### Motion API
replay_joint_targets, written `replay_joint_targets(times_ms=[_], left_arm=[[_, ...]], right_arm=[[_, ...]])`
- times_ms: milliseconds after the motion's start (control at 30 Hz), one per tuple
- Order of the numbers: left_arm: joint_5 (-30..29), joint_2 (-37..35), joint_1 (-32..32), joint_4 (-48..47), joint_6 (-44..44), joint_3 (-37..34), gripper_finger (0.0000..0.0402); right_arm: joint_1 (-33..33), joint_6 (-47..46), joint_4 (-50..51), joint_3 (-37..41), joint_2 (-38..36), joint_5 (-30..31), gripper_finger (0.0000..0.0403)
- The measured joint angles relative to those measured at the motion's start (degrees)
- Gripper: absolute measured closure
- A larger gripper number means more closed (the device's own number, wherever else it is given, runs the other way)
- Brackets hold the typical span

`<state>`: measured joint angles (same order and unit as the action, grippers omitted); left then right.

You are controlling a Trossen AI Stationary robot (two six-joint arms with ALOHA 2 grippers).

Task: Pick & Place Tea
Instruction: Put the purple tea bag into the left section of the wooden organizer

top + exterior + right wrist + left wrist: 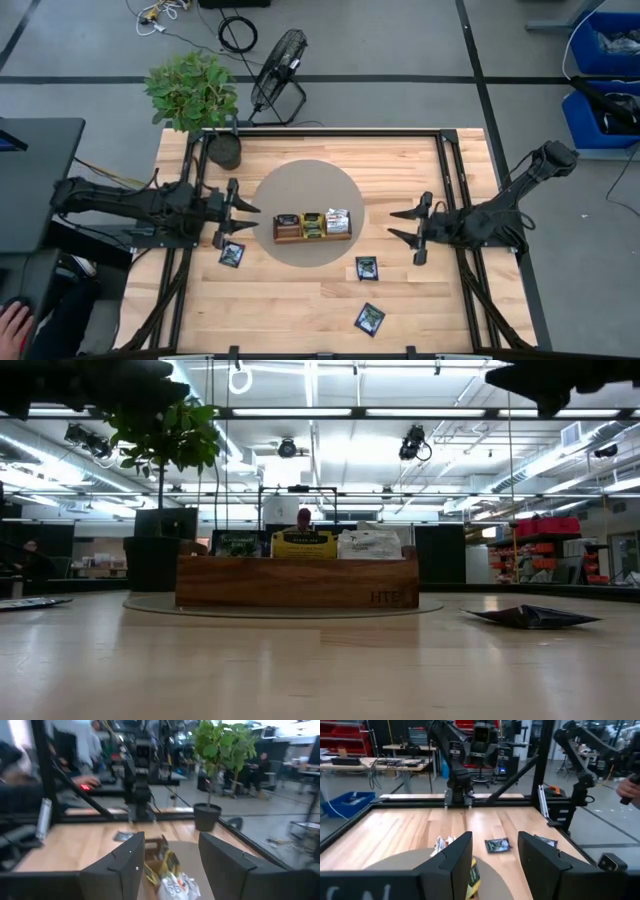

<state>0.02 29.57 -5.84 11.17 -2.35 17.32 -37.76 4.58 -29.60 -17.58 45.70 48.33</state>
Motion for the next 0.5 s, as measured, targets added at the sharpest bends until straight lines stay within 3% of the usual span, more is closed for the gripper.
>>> replay_joint_targets(times_ms=[200, 500], left_arm=[[1.6, -3.6, -0.1, -4.4, -2.9, -1.9, 0.0236], [3.7, -4.9, -0.2, -6.8, -4.2, -2.1, 0.0236]], right_arm=[[0.0, -6.9, -2.4, 8.2, -8.7, -4.9, 0.0207], [0.1, -37.1, 23.7, 8.7, -10.2, -7.1, 0.0207]])
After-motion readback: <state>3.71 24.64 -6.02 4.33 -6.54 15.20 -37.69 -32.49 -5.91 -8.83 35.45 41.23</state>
